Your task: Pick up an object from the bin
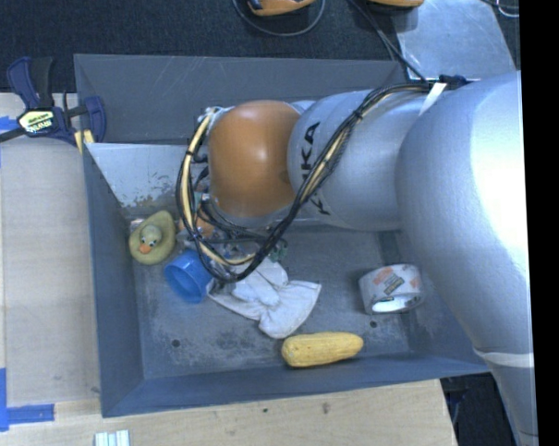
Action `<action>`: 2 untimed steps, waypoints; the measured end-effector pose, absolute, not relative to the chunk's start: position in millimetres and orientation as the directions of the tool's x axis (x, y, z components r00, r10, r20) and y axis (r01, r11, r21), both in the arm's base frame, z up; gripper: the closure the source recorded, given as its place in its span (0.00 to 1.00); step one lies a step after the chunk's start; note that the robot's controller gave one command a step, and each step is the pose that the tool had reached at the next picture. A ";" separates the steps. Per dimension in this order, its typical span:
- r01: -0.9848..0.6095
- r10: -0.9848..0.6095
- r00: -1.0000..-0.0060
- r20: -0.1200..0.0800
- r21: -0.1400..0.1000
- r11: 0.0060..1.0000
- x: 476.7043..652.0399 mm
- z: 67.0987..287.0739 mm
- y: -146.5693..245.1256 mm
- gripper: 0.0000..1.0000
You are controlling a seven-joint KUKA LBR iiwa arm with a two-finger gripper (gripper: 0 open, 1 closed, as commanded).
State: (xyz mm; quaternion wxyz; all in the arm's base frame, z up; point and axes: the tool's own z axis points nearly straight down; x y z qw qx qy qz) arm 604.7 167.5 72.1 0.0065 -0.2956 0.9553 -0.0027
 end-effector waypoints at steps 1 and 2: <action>-0.566 -0.566 -0.824 -0.008 -0.009 0.824 608.7 109.6 164.3 1.00; -0.576 -0.576 -0.818 0.004 0.011 0.818 614.1 70.0 161.5 1.00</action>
Offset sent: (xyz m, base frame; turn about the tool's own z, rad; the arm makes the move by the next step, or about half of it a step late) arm 0.0153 -0.0143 -0.0021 -0.0075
